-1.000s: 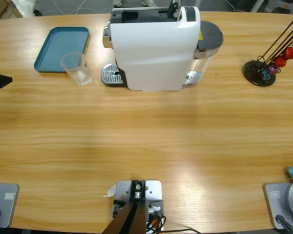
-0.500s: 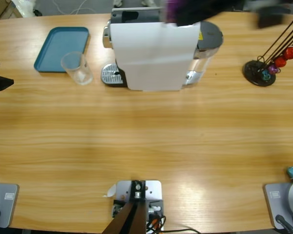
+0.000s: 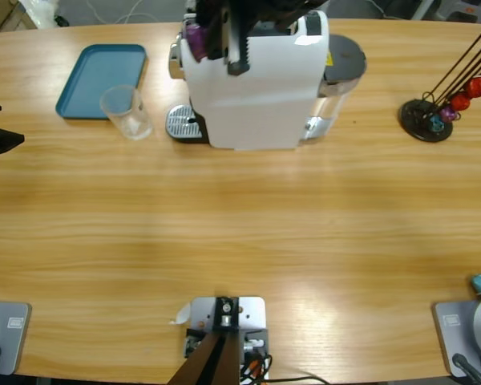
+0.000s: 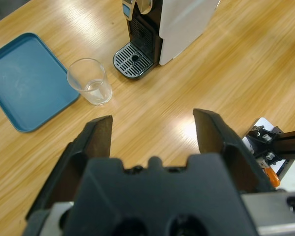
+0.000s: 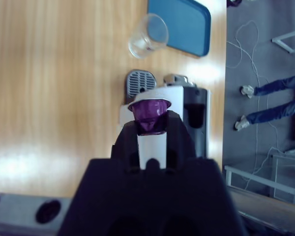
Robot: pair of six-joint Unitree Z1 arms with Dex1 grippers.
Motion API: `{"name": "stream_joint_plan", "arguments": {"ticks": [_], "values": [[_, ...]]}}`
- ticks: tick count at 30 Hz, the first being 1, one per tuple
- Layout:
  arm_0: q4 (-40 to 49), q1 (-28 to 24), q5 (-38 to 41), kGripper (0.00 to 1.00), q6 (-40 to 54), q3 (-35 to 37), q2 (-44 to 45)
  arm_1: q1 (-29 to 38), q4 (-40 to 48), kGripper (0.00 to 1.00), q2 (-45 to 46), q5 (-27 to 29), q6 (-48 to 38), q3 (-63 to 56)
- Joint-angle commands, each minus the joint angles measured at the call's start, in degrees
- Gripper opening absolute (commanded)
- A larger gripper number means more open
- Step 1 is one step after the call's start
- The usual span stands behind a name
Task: Pour coffee
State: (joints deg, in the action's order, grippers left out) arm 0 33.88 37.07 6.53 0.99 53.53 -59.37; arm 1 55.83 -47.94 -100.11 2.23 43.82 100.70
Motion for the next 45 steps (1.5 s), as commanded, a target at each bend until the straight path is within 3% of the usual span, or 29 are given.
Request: {"name": "stream_joint_plan", "arguments": {"ticks": [1, 18, 45], "values": [[-0.75, 0.11, 0.67, 0.697, 0.51, -2.20, 0.57, -5.10, 1.83, 0.000, -3.60, -2.28, 1.71, 1.65], [-0.75, 0.20, 0.67, 0.697, 0.60, -2.29, 0.80, -6.60, 3.78, 0.000, -11.79, -3.55, 2.43, 8.16], [-0.75, 0.46, 0.76, 0.697, 0.60, -2.41, 1.01, -8.55, 4.41, 0.000, -11.95, -4.78, 2.55, 3.73]]}}
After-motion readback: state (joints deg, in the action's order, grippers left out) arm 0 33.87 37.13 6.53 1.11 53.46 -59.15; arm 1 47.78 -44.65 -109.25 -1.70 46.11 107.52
